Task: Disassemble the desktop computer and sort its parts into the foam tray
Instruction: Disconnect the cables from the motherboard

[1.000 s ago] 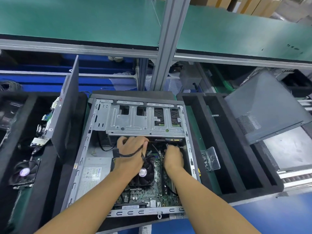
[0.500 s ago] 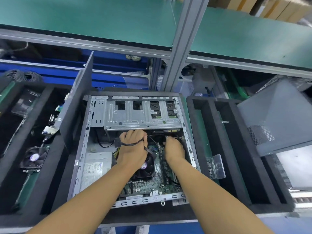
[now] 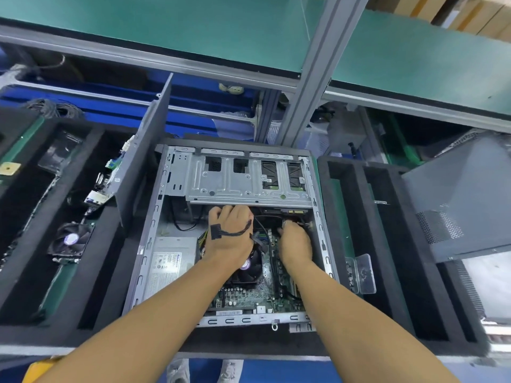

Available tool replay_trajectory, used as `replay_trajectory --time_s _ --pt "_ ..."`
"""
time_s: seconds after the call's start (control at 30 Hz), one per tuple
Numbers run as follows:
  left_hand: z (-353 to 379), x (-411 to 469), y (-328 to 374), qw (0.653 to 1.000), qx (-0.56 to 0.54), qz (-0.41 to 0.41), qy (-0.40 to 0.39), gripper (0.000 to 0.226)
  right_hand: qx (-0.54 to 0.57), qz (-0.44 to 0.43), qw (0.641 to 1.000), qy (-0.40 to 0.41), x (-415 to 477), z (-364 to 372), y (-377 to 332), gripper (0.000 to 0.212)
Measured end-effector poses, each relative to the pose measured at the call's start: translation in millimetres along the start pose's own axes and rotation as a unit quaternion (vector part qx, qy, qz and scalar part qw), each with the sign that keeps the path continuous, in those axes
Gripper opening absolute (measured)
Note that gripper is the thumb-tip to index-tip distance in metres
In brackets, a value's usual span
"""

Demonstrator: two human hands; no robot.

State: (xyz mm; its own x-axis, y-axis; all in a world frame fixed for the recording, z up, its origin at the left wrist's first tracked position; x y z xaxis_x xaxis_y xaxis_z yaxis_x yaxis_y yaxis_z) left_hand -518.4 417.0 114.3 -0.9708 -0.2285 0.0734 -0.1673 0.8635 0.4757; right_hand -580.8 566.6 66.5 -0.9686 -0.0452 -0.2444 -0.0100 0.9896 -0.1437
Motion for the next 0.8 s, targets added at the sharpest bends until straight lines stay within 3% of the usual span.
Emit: replay_trajectory --time_s 0.17,0.47,0.67,0.8 --pt "-5.6 -2.4 2.5 0.999 -0.03 0.008 -0.011 0.031 -0.026 -0.031 0.999 0.002 0.0 -4.3 0.0 0.015" --pt "-1.1 -2.4 -4.5 0.998 0.034 0.051 -0.021 0.031 0.034 0.069 0.997 0.013 -2.2 6.6 2.0 0.011" --pt "5.2 1.0 -3.4 0.998 0.039 0.042 0.008 0.029 0.012 0.008 1.0 0.022 -2.8 5.9 2.6 0.007" --pt "4.0 1.0 -5.9 0.996 0.065 0.06 -0.007 0.028 0.015 0.026 1.0 0.008 -2.0 7.0 3.1 0.015"
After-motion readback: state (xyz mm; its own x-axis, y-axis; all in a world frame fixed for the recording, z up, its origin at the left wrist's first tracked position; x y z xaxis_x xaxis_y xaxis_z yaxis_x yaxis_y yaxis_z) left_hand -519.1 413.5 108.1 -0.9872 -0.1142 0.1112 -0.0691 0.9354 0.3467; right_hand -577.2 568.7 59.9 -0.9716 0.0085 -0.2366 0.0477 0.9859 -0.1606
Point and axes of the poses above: each hand's wrist, its own x-axis towards the middle knuckle, its own z-axis out of the palm, y = z × x, the point moved 1 cm from there along x, towards the middle knuckle, and after that the axes turned 6 degrees about -x, right-handed, at the moved point
